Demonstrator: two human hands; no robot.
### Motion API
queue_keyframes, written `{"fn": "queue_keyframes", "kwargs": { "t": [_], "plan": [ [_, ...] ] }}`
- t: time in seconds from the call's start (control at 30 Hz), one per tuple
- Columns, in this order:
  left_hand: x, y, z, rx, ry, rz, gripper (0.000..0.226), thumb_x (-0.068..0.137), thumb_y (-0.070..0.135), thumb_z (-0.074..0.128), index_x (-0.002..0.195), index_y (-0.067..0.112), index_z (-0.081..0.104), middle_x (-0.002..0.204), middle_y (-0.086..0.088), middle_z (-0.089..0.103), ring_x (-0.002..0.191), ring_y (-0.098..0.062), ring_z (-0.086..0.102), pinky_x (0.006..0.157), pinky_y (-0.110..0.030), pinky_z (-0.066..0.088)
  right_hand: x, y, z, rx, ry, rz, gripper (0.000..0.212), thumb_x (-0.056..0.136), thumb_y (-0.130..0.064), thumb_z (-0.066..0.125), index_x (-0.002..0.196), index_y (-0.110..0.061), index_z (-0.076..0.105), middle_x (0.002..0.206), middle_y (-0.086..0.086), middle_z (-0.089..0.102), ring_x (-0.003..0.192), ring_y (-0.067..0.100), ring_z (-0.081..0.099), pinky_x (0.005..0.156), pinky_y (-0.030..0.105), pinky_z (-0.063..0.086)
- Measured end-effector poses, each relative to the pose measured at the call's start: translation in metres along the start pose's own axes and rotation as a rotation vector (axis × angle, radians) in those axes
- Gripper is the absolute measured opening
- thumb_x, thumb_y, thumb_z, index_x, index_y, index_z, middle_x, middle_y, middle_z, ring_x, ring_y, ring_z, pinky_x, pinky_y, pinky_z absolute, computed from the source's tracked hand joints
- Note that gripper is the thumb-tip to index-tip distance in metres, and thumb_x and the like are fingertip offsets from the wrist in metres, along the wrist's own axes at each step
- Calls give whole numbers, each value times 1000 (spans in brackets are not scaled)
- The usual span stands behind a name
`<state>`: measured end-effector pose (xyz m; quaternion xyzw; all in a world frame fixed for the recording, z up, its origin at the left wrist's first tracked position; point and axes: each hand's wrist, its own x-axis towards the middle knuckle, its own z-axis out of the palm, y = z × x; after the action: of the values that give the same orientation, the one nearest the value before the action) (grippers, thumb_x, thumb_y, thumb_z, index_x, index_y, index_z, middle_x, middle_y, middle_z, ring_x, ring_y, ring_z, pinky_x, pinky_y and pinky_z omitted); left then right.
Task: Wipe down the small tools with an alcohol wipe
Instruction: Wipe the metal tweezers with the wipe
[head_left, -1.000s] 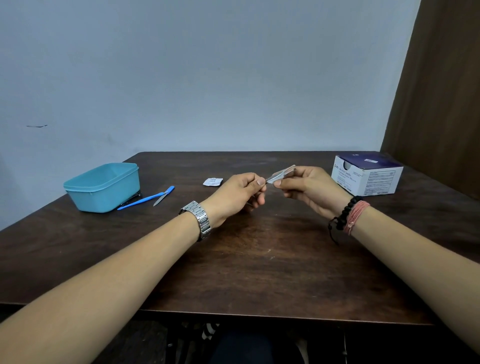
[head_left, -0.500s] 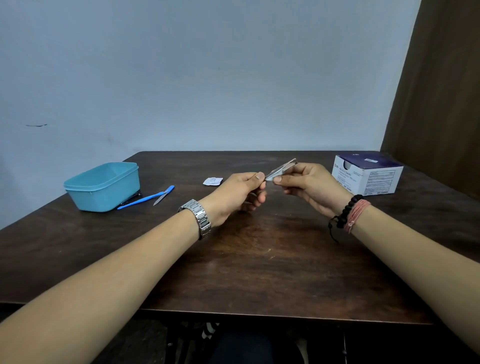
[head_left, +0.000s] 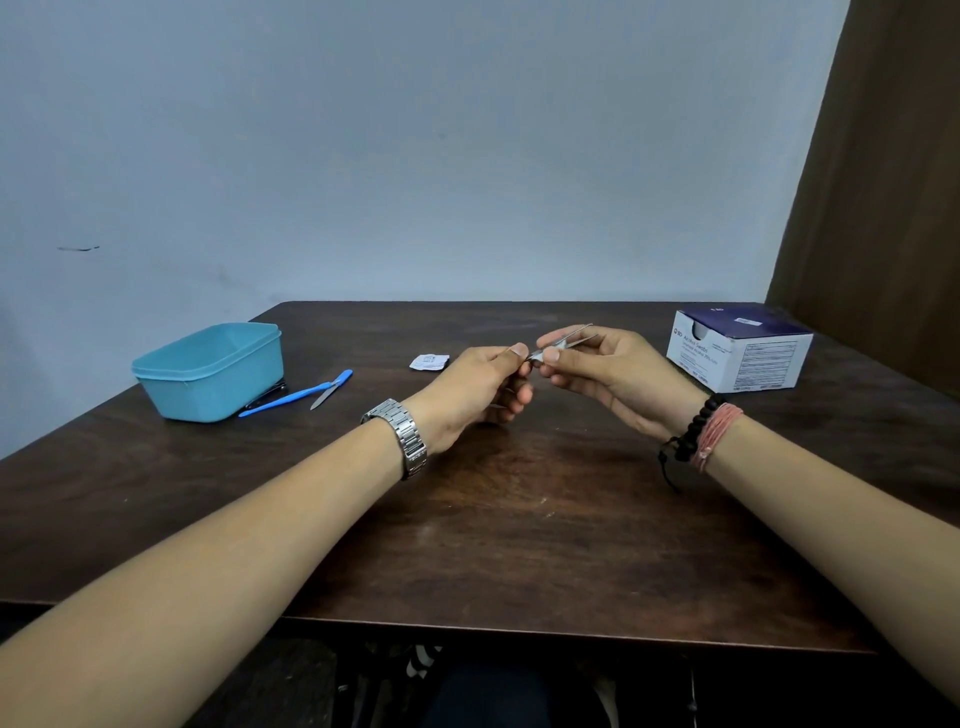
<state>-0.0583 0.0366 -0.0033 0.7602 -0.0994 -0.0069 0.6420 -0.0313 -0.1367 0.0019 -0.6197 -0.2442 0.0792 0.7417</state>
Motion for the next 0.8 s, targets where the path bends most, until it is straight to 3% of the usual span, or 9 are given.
{"fn": "queue_keyframes", "kwargs": {
  "t": [0.27, 0.43, 0.63, 0.8],
  "plan": [
    [2, 0, 1, -2, 19, 8, 32, 103, 35, 41, 77, 19, 51, 60, 2, 57, 52, -10, 49, 55, -22, 43, 3, 0, -6, -43, 83, -18, 10, 83, 4, 66, 90, -3, 67, 73, 3, 69, 68, 10, 66, 67, 18, 55],
    [2, 0, 0, 54, 35, 58, 32, 103, 32, 40, 78, 17, 53, 63, 2, 57, 52, -8, 50, 54, -20, 43, 4, -3, -9, -21, 86, -1, 13, 84, 5, 64, 94, -3, 68, 76, 4, 70, 69, 9, 68, 67, 18, 55],
    [4, 1, -5, 350, 116, 219, 32, 103, 29, 42, 76, 19, 55, 62, 7, 60, 54, -6, 52, 56, -19, 43, 4, -6, -18, 65, 130, 34, 11, 86, 5, 61, 92, -1, 67, 73, 6, 70, 66, 9, 67, 65, 17, 55],
    [6, 3, -9, 545, 197, 320, 30, 102, 26, 43, 75, 21, 56, 62, 8, 62, 52, 0, 52, 55, -10, 42, 8, -8, -29, 79, 194, 24, 10, 87, 3, 62, 93, -2, 68, 75, 5, 70, 67, 9, 66, 65, 17, 54]
  ]
}}
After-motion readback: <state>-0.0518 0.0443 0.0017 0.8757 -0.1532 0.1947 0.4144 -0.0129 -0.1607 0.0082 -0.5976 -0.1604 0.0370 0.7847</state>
